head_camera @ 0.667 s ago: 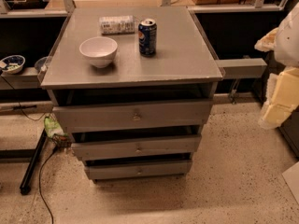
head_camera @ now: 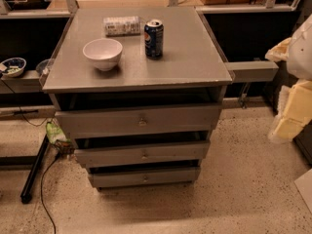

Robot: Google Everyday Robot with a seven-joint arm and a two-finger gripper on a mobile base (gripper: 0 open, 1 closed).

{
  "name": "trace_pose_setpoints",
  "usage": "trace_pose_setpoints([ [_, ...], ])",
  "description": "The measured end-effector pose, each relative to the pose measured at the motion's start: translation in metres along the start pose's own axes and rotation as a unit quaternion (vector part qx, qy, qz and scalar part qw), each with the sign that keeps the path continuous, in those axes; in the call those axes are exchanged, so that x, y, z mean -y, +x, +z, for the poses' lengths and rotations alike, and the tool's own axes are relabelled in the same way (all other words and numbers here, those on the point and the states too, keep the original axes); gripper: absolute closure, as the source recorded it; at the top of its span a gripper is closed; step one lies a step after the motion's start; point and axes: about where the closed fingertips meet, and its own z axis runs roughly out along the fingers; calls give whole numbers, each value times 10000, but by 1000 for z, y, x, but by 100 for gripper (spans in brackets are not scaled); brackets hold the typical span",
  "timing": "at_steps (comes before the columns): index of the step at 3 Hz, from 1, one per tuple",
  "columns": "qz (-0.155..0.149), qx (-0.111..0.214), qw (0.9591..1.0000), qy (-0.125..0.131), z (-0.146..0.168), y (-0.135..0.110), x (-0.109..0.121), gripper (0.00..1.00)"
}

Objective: Open top drawer

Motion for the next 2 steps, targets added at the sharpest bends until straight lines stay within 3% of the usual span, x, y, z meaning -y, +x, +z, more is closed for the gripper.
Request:
trace_pose_setpoints([
  [1, -21, 25, 9999, -164, 34, 1, -5, 0],
  [2, -38, 259, 9988, -409, 84, -6, 10, 0],
])
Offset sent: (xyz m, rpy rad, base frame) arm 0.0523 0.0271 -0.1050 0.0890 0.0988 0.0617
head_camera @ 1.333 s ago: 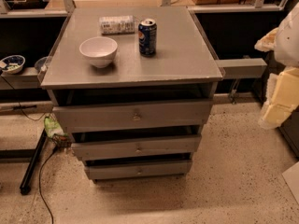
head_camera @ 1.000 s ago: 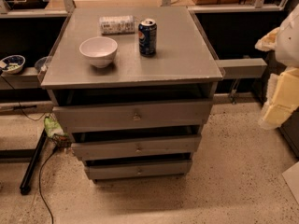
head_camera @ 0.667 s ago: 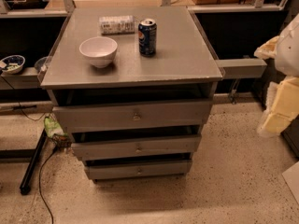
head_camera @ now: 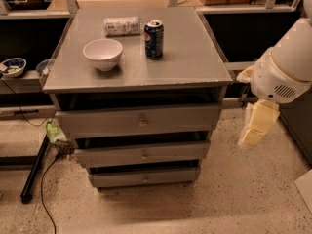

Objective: Open top drawer

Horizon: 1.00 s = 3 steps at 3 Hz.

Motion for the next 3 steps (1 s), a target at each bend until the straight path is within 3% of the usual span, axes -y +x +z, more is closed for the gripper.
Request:
trace_pose_setpoints([
  [1, 37, 192, 9997, -131, 29, 1, 15, 0],
  [2, 74, 450, 9986, -285, 77, -1, 47, 0],
  [3, 75, 451, 9985, -287, 77, -1, 47, 0],
])
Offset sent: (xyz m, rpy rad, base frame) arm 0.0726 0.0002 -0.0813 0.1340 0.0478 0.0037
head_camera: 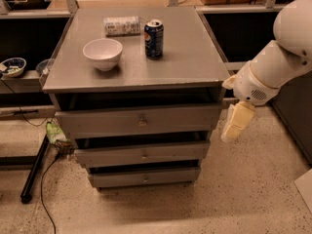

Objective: Open top drawer

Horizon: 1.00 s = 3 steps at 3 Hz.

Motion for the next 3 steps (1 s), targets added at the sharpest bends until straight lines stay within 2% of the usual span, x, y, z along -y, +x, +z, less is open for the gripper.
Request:
trace_pose_setpoints([
  [1, 52, 191, 9997, 151, 8, 5, -16, 0],
  [3, 58, 244, 9997, 76, 12, 4, -15, 0],
])
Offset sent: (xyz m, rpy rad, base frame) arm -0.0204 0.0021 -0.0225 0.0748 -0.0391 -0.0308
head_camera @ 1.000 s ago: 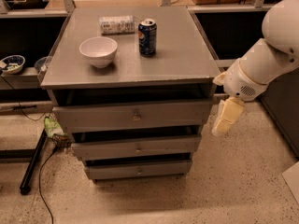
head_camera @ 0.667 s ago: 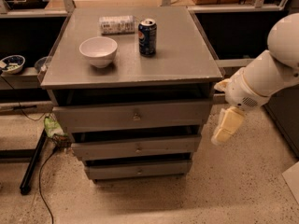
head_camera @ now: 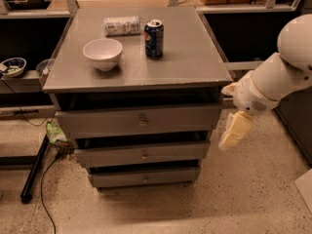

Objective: Open top drawer

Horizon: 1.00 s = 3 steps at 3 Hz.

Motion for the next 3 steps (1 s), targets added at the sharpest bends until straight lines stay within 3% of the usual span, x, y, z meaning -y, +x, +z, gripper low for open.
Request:
trace_pose_setpoints([
  [3, -411, 434, 9956, -727, 68, -55, -7, 0],
])
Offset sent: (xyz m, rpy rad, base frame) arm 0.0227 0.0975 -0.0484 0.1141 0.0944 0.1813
